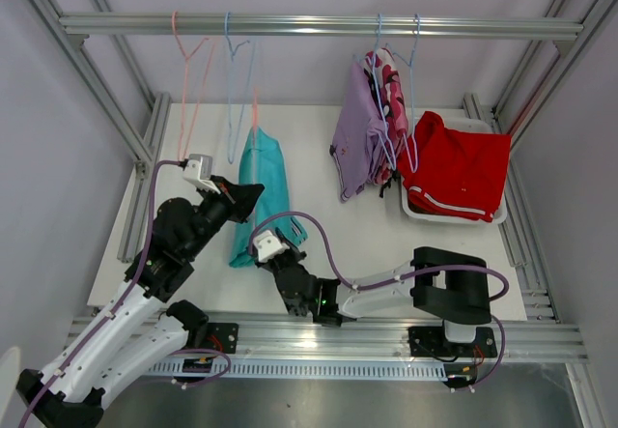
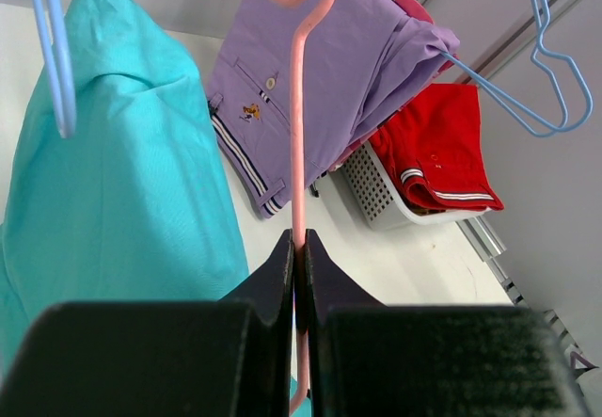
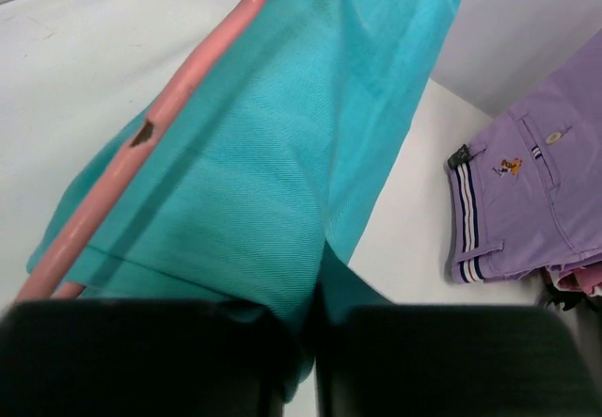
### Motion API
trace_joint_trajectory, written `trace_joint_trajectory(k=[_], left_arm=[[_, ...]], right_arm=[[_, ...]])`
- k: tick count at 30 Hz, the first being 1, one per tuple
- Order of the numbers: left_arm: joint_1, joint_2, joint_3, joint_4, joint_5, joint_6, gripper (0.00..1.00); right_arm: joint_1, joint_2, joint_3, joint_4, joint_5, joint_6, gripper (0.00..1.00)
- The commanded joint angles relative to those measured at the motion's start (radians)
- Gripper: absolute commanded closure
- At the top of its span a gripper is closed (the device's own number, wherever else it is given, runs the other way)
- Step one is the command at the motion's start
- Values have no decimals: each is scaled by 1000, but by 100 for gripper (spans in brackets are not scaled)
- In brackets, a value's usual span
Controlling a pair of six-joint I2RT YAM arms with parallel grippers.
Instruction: Remove the trousers from the hanger
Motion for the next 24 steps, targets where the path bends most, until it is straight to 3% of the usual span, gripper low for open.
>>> trace_joint_trajectory(k=[1,3,17,24], left_arm=[[2,-13,13,34,-1,24,100],[2,-14,13,34,0,26,99],[8,-17,10,29,-12,24,99],[8,-11,15,26,-12,23,99]], right_arm=[[4,-71,9,109,24,3,93],[4,-87,8,106,23,5,100],[8,-350,34,39,24,-92,100],[27,-507,40,14,86,-250,100]])
